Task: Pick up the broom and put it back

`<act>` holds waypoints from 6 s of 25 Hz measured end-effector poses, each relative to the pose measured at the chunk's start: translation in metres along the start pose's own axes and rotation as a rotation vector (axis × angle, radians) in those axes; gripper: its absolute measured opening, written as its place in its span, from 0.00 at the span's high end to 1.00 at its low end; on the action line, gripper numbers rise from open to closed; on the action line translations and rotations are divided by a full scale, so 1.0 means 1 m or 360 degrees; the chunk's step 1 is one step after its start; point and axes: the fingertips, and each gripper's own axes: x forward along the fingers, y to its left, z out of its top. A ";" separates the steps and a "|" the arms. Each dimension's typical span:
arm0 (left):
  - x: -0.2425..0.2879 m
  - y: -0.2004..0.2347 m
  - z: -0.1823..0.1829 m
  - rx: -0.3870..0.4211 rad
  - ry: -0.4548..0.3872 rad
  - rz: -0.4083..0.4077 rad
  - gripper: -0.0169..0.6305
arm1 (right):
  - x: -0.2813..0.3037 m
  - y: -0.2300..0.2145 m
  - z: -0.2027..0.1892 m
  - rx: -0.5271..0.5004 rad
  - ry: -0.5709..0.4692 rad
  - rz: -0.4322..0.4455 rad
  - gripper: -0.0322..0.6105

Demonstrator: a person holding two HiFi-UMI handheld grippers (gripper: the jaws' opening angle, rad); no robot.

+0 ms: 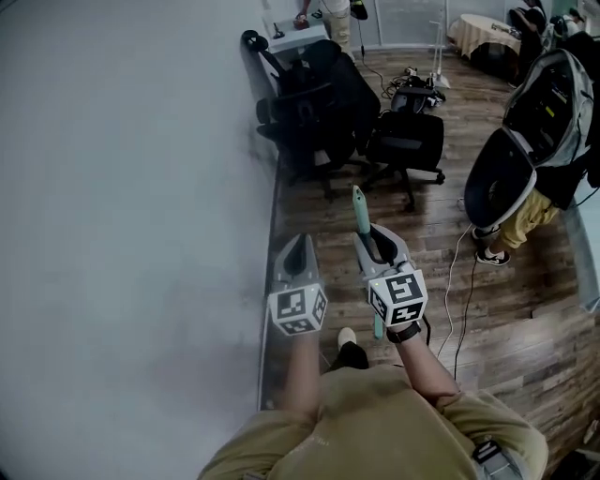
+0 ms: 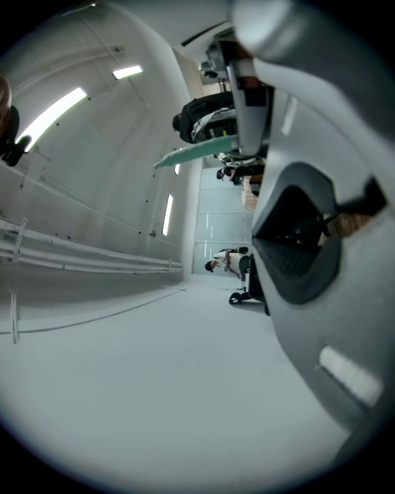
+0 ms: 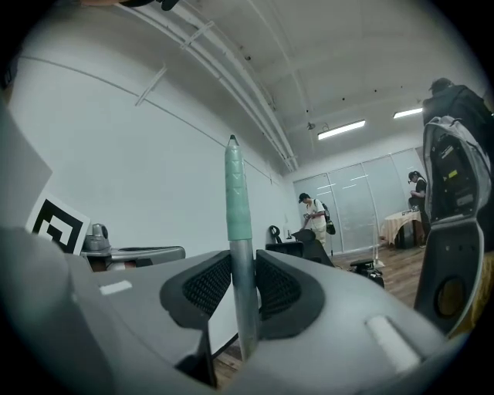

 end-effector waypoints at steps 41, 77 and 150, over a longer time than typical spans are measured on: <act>0.439 0.253 -0.122 -0.0284 0.0417 0.0390 0.97 | 0.479 -0.166 -0.201 -0.0105 0.0826 0.0459 0.80; 0.538 0.324 -0.401 -0.0491 0.0788 0.0060 0.97 | 0.679 -0.264 -0.557 -0.0037 0.1474 0.0165 0.81; 0.613 0.242 -0.012 -0.0041 0.0082 -0.0024 0.97 | 0.610 -0.288 -0.012 0.0035 0.0296 -0.0064 0.85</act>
